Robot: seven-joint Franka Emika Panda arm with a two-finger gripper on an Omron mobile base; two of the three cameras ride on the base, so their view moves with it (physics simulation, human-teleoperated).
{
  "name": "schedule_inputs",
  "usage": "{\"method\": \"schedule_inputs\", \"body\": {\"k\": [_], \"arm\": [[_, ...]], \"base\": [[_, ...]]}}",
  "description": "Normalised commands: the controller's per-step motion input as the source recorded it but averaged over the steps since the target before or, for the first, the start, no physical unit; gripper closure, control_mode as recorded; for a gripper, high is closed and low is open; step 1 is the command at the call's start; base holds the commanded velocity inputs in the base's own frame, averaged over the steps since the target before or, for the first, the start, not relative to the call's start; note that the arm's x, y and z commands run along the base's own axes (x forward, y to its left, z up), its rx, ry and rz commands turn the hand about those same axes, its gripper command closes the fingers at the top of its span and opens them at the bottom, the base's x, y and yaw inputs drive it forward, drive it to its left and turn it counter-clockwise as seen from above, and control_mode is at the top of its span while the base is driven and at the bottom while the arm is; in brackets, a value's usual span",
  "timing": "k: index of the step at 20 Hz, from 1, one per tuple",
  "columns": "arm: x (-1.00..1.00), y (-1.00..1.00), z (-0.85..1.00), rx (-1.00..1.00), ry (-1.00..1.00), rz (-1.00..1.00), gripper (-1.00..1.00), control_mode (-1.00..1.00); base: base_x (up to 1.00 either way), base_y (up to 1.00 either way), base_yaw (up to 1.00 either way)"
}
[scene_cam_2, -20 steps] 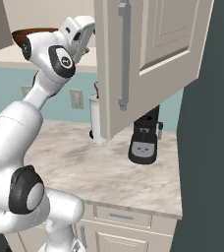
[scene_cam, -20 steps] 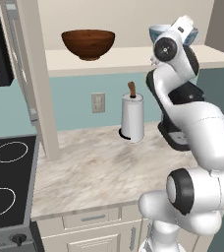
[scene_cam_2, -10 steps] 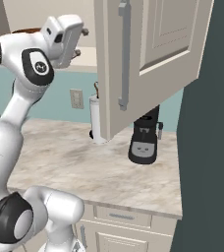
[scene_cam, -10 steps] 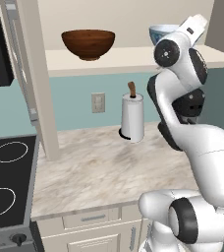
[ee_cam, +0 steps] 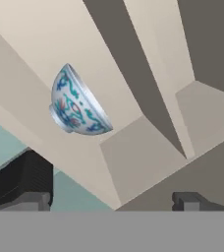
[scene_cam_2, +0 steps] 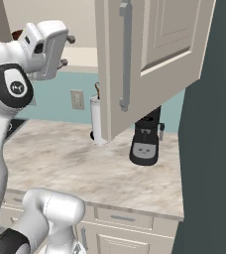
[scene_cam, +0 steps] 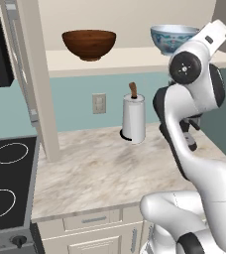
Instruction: Open the cabinet. Pick the bowls from the counter and place them in the cabinet. Then close the cabinet.
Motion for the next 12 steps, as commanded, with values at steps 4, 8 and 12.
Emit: {"method": "schedule_inputs", "body": {"k": [4,8,12], "arm": [[-0.34,0.22,0.0,0.06,-0.06,0.0,-1.0,-1.0],[-0.35,0.06,0.0,0.16,-0.05,-0.02,-1.0,-1.0],[-0.42,0.0,0.0,0.21,0.0,-0.07,-1.0,-1.0]], "base": [[0.0,0.0,0.0],[0.0,0.0,0.0],[0.0,0.0,0.0]]}}
